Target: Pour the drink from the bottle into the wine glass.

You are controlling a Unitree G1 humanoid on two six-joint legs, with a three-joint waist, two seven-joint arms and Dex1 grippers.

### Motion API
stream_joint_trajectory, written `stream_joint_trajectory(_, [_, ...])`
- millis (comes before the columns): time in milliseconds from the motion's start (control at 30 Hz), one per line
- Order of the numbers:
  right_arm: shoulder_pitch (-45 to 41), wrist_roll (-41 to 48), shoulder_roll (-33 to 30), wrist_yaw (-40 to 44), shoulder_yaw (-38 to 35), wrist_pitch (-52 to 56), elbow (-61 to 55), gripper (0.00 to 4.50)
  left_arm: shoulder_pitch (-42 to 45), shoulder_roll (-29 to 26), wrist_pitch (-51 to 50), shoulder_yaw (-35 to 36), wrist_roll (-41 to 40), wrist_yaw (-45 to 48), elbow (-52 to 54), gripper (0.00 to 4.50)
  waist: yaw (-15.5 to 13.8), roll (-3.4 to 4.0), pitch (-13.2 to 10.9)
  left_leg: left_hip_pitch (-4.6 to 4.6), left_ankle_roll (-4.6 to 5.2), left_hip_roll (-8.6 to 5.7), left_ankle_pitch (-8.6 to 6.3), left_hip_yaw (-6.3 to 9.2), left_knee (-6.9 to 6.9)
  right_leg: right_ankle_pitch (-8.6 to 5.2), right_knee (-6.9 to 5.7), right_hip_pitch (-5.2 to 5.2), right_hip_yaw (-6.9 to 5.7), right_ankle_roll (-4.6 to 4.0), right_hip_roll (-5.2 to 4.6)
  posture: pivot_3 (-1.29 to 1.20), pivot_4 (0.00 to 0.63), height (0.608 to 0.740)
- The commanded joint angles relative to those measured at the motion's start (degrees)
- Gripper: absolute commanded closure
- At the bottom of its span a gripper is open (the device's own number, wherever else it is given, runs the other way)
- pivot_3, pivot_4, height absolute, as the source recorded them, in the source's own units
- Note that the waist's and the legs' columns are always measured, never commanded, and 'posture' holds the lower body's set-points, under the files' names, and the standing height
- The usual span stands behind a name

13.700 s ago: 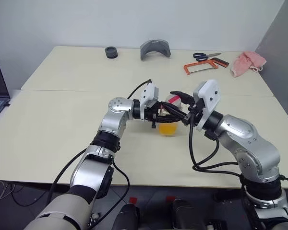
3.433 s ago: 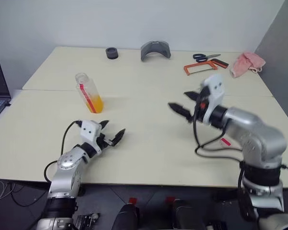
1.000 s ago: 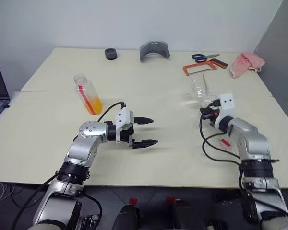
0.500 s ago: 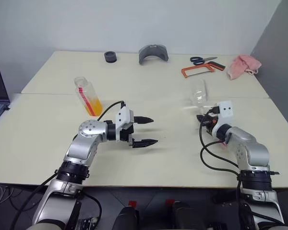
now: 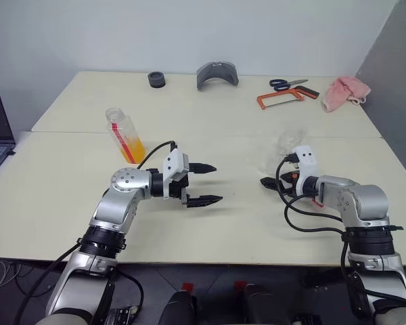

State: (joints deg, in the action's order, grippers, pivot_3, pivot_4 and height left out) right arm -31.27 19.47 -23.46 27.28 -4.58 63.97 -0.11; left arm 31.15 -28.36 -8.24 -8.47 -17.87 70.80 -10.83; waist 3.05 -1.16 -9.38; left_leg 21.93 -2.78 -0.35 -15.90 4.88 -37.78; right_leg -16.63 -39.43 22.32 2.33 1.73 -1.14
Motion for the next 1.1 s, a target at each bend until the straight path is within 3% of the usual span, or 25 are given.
stream_joint_trajectory(33, [1.53,0.79,1.86,-1.59,-1.24,-1.36,-1.37,1.0,0.57,-0.28,0.72,1.25,-0.79,0.12,1.43,0.0,-0.01,0.0,0.0,0.0,0.0,0.0,0.0,0.0,0.0,0.0,0.0,0.0,0.0,0.0,0.01,0.0,0.15,0.74])
stream_joint_trajectory(167, [2.55,1.87,1.34,-0.66,-0.49,1.28,-3.12,2.38,0.5,-0.35,0.58,1.26,-0.85,0.14,1.55,0.0,0.11,0.01,0.0,-0.01,0.01,0.01,0.0,0.0,0.01,0.0,0.0,0.0,0.01,0.0,0.02,0.0,0.15,0.74])
stream_joint_trajectory(333, [3.13,2.44,0.51,0.05,-0.53,0.82,-4.37,2.38,0.42,-0.36,0.71,1.4,-0.79,-0.08,1.41,0.0,0.09,0.01,0.0,-0.01,0.01,0.01,-0.01,0.01,0.02,0.0,0.02,0.0,0.01,0.0,0.03,0.0,0.15,0.74])
stream_joint_trajectory(567, [5.19,0.34,-1.92,2.01,3.75,-8.26,-9.33,2.38,-0.27,-0.11,0.38,1.77,-1.1,-1.01,2.03,0.0,0.09,0.04,-0.04,0.0,0.01,0.01,-0.01,-0.01,0.02,-0.01,0.04,0.0,0.01,0.01,0.03,0.0,0.15,0.74])
stream_joint_trajectory(667, [7.96,-0.32,-1.29,0.99,4.12,-11.96,-13.41,1.79,-0.93,-0.03,0.34,2.07,-1.15,-1.56,2.27,0.0,0.04,0.05,-0.05,0.01,0.01,0.01,-0.01,0.02,0.02,-0.01,0.06,0.01,0.0,0.02,0.03,0.0,0.15,0.74])
stream_joint_trajectory(833, [12.72,-2.02,0.85,-1.22,4.96,-18.75,-18.04,0.08,-1.52,0.03,0.4,2.25,-1.02,-1.87,2.37,0.0,-0.15,0.05,-0.06,0.05,0.01,0.02,-0.01,0.1,0.02,-0.02,0.1,0.0,-0.03,0.03,0.02,0.0,0.15,0.74])
stream_joint_trajectory(1100, [19.31,-4.48,5.11,-5.33,5.87,-27.16,-22.13,0.03,-1.22,0.68,1.58,1.97,-0.21,-1.83,1.02,0.0,-0.2,0.06,-0.07,0.05,0.01,0.01,-0.01,0.09,0.04,-0.01,0.17,-0.01,-0.01,0.04,0.03,0.0,0.15,0.74])
